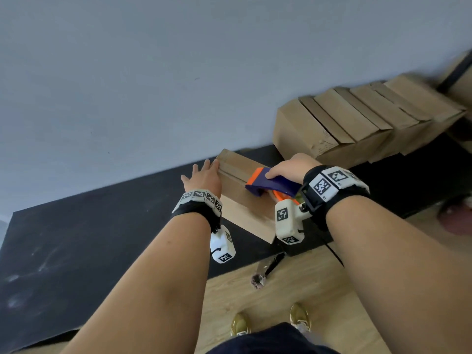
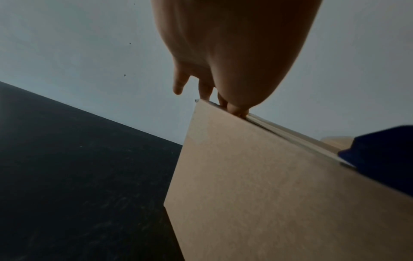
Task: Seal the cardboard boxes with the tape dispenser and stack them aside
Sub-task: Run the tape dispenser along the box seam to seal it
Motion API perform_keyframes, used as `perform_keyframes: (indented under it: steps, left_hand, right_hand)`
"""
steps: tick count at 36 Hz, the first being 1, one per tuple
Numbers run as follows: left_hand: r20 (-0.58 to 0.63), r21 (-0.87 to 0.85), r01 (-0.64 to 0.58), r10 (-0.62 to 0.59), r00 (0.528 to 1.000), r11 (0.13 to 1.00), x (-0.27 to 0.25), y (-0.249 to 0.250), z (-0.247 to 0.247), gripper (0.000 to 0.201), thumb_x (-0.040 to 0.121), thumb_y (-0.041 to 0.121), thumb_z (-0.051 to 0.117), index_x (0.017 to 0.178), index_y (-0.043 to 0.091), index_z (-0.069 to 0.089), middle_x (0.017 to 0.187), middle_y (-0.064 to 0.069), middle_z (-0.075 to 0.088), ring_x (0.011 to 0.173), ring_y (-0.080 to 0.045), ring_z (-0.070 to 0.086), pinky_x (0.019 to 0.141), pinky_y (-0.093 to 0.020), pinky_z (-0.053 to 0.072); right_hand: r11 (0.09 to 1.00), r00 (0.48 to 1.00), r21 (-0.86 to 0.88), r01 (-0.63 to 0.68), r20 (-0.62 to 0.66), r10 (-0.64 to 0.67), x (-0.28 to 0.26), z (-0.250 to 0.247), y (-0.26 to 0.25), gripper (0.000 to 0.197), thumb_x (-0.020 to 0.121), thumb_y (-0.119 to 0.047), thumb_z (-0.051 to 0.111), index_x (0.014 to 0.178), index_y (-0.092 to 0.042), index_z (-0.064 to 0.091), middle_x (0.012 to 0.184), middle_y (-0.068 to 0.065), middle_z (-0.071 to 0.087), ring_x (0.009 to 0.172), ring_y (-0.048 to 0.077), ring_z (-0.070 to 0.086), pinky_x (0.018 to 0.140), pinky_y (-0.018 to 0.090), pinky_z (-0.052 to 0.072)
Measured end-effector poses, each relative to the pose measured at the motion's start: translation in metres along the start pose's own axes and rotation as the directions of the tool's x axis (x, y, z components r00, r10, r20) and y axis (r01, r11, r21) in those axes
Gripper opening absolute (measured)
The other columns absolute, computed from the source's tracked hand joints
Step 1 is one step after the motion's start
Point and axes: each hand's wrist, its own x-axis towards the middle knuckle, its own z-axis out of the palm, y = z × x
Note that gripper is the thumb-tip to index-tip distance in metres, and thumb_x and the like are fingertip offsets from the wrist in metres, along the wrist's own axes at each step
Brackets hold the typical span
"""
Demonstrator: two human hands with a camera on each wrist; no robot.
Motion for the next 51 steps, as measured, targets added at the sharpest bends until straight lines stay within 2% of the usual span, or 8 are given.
perform_keyframes:
  steps: [9, 13, 23, 28, 31, 39, 45, 51]
  left_hand:
    - [-0.156, 0.037, -0.138, 0.142, 0.977, 0.990, -0.014, 0.007, 0.007, 0.063, 0.090, 0.003, 0.033, 0.150, 0.021, 0.021, 0.160, -0.001, 0.009, 0.147, -0.023, 0.009, 0.115, -0.053, 0.017]
    - [-0.101, 0.042, -0.255, 0.258, 0.961, 0.966, -0.028, 0.019, 0.022, 0.045, 0.102, 0.022, 0.027, 0.147, 0.027, 0.027, 0.160, 0.004, 0.011, 0.148, -0.021, 0.007, 0.116, -0.051, 0.011]
    - [0.008, -0.008, -0.194, 0.194, 0.981, 0.981, -0.032, 0.026, 0.026, 0.049, 0.105, 0.030, 0.017, 0.153, 0.029, 0.010, 0.161, 0.008, 0.002, 0.149, -0.018, -0.003, 0.117, -0.047, -0.003]
    - [0.033, 0.011, -0.175, 0.174, 0.984, 0.985, -0.032, 0.029, 0.026, 0.048, 0.106, 0.029, 0.016, 0.153, 0.030, 0.009, 0.161, 0.008, 0.000, 0.148, -0.018, -0.004, 0.118, -0.048, -0.004]
    - [0.033, 0.011, -0.166, 0.166, 0.986, 0.986, -0.031, 0.031, 0.025, 0.048, 0.106, 0.029, 0.015, 0.153, 0.030, 0.010, 0.161, 0.008, 0.000, 0.148, -0.018, -0.004, 0.118, -0.049, -0.004]
    - [-0.041, -0.027, -0.123, 0.122, 0.992, 0.992, -0.037, 0.033, 0.026, 0.047, 0.105, 0.030, 0.017, 0.153, 0.032, 0.012, 0.162, 0.005, 0.003, 0.148, -0.022, -0.004, 0.120, -0.044, -0.001]
    - [-0.199, -0.091, -0.027, 0.009, 0.980, 0.995, -0.059, 0.054, 0.035, 0.048, 0.104, 0.027, 0.022, 0.152, 0.027, 0.017, 0.162, 0.000, 0.004, 0.149, -0.021, -0.001, 0.120, -0.043, 0.004]
    - [-0.243, -0.188, -0.075, 0.027, 0.970, 0.979, -0.089, 0.078, 0.050, 0.048, 0.104, 0.027, 0.024, 0.152, 0.025, 0.021, 0.161, 0.002, 0.008, 0.148, -0.018, 0.001, 0.120, -0.041, 0.003]
  right_hand:
    - [0.998, 0.999, 0.054, 0.021, -0.027, -0.019, -0.004, 0.010, -0.001, 0.032, 0.076, -0.040, 0.075, 0.075, -0.015, 0.054, 0.078, 0.003, 0.061, 0.074, 0.019, 0.061, 0.073, 0.032, 0.049]
    - [0.998, 0.999, 0.057, 0.035, -0.001, -0.035, -0.002, 0.009, -0.001, 0.034, 0.075, -0.042, 0.075, 0.077, -0.016, 0.054, 0.087, 0.005, 0.064, 0.082, 0.024, 0.064, 0.080, 0.036, 0.053]
    - [0.997, 0.999, 0.072, 0.041, 0.024, -0.043, -0.002, 0.004, 0.012, 0.039, 0.076, -0.043, 0.074, 0.091, -0.012, 0.057, 0.096, 0.007, 0.063, 0.088, 0.027, 0.064, 0.074, 0.033, 0.048]
    - [0.996, 0.998, 0.092, 0.016, 0.055, -0.021, -0.005, -0.007, 0.039, 0.032, 0.077, -0.039, 0.075, 0.079, -0.014, 0.055, 0.088, 0.005, 0.063, 0.078, 0.021, 0.062, 0.068, 0.031, 0.047]
    - [0.993, 0.997, 0.119, -0.019, 0.077, 0.009, -0.011, -0.021, 0.061, 0.041, 0.076, -0.039, 0.077, 0.099, -0.010, 0.059, 0.092, 0.005, 0.063, 0.079, 0.018, 0.062, 0.062, 0.028, 0.045]
    - [0.988, 0.997, 0.156, -0.001, 0.070, -0.010, -0.022, -0.030, 0.080, 0.045, 0.078, -0.040, 0.075, 0.104, -0.008, 0.058, 0.096, 0.006, 0.065, 0.086, 0.021, 0.064, 0.076, 0.031, 0.051]
    - [0.971, 0.997, 0.240, -0.002, 0.075, -0.017, -0.024, -0.025, 0.090, 0.040, 0.076, -0.044, 0.076, 0.088, -0.009, 0.060, 0.088, 0.008, 0.067, 0.082, 0.022, 0.067, 0.074, 0.031, 0.052]
    - [0.954, 0.996, 0.300, -0.022, 0.084, -0.003, -0.023, -0.019, 0.089, 0.059, 0.063, -0.051, 0.079, 0.096, -0.004, 0.064, 0.092, 0.013, 0.073, 0.083, 0.029, 0.072, 0.086, 0.043, 0.058]
